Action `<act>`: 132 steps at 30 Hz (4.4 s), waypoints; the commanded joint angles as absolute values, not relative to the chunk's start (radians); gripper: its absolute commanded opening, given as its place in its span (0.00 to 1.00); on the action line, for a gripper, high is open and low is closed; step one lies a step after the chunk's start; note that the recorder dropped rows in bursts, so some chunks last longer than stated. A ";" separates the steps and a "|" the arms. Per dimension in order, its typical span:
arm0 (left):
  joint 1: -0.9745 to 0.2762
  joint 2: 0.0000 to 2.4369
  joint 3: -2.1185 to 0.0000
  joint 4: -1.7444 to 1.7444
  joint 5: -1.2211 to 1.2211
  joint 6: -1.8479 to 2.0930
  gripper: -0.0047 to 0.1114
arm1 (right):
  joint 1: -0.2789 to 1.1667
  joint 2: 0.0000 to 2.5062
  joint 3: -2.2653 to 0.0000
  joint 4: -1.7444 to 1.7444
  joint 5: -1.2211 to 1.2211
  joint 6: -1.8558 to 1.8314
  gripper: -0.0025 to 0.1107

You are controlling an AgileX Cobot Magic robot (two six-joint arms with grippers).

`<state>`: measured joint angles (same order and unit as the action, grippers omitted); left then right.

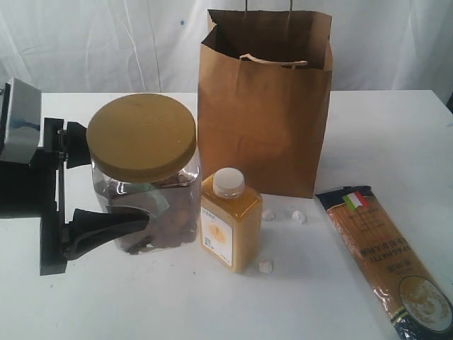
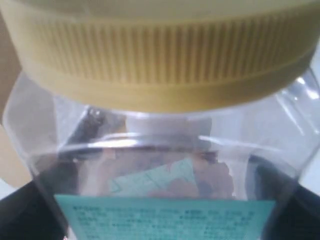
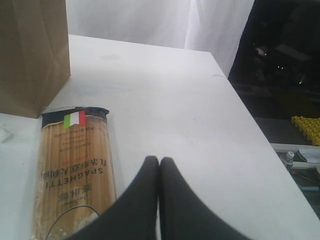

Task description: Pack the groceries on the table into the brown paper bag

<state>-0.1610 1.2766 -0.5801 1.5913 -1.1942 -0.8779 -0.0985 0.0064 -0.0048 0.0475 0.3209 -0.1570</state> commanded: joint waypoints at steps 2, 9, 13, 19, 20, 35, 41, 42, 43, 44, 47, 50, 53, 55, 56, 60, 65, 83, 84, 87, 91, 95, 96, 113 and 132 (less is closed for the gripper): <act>-0.163 1.197 -0.583 1.550 -1.221 -0.887 0.04 | -0.104 0.000 0.000 0.049 0.312 -0.161 0.02; -0.163 1.116 -0.583 1.548 -1.221 -0.917 0.04 | -0.104 0.000 0.000 0.049 0.312 -0.159 0.02; -0.163 1.105 -0.583 1.449 -1.221 -0.917 0.04 | -0.104 0.000 0.000 0.049 0.312 -0.159 0.02; -0.163 1.086 -0.587 1.108 -1.221 -0.935 0.04 | -0.104 0.000 0.000 0.049 0.312 -0.155 0.02; -0.163 1.060 -0.607 1.108 -1.221 -0.935 0.04 | -0.104 0.000 0.000 0.049 0.312 -0.155 0.02; -0.163 0.968 -0.965 1.102 -0.957 -1.014 0.04 | -0.104 0.000 0.000 0.049 0.312 -0.155 0.02; -0.163 1.054 -1.103 1.102 -0.959 -1.046 0.04 | -0.104 0.000 0.000 0.049 0.312 -0.155 0.02; -0.165 1.079 -1.124 1.102 -0.971 -1.079 0.04 | -0.104 0.000 0.000 0.049 0.312 -0.155 0.02; -0.166 1.137 -1.166 1.102 -1.025 -1.140 0.04 | -0.104 0.000 0.000 0.049 0.312 -0.155 0.02; -0.175 1.162 -1.183 1.102 -1.052 -1.149 0.04 | -0.104 0.000 0.000 0.049 0.312 -0.155 0.02; -0.308 1.308 -1.287 1.150 -1.065 -1.147 0.04 | -0.104 0.000 0.000 0.049 0.312 -0.155 0.02; -0.485 1.414 -1.420 1.378 -0.851 -1.145 0.04 | -0.104 0.000 0.000 0.049 0.312 -0.155 0.02; -0.614 1.493 -1.538 1.604 -0.579 -1.298 0.04 | -0.104 0.000 0.000 0.049 0.312 -0.155 0.02; -0.655 1.528 -1.594 1.744 -0.497 -1.477 0.04 | -0.104 0.000 0.000 0.049 0.312 -0.155 0.02; -0.663 1.553 -1.617 1.744 -0.504 -1.528 0.04 | -0.104 0.000 0.000 0.049 0.312 -0.155 0.02; -0.670 1.637 -1.701 1.744 -0.559 -1.541 0.04 | -0.104 0.000 0.000 0.049 0.312 -0.155 0.02; -0.670 1.664 -1.735 1.744 -0.545 -1.344 0.04 | -0.104 0.000 0.000 0.049 0.312 -0.155 0.02; -0.713 1.456 -1.735 1.744 -0.441 -1.577 0.04 | -0.104 0.000 0.000 0.049 0.312 -0.155 0.02; -0.713 1.456 -1.735 1.744 -0.406 -1.553 0.04 | -0.104 0.000 0.000 0.049 0.312 -0.155 0.02; -0.710 1.453 -1.735 1.744 -0.232 -1.363 0.04 | -0.104 0.000 0.000 0.049 0.312 -0.155 0.02; -0.710 1.442 -1.735 1.744 -0.044 -1.130 0.04 | -0.104 0.000 0.000 0.049 0.312 -0.155 0.02; -0.710 1.391 -1.735 1.744 0.037 -1.024 0.04 | -0.104 0.000 0.000 0.049 0.314 -0.155 0.02; -0.710 1.374 -1.735 1.744 0.040 -1.024 0.04 | -0.104 0.000 0.000 0.049 0.313 -0.153 0.02; -0.710 1.277 -1.735 1.129 0.795 -0.192 0.04 | -0.104 0.000 0.000 0.049 0.313 -0.134 0.02; -0.710 1.399 -1.905 0.104 0.947 0.321 0.04 | -0.104 0.000 0.000 0.049 0.313 -0.134 0.02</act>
<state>-0.7106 1.3688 -1.8260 0.1186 1.0006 0.3157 -0.0985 0.0064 -0.0048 0.0475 0.3209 -0.1394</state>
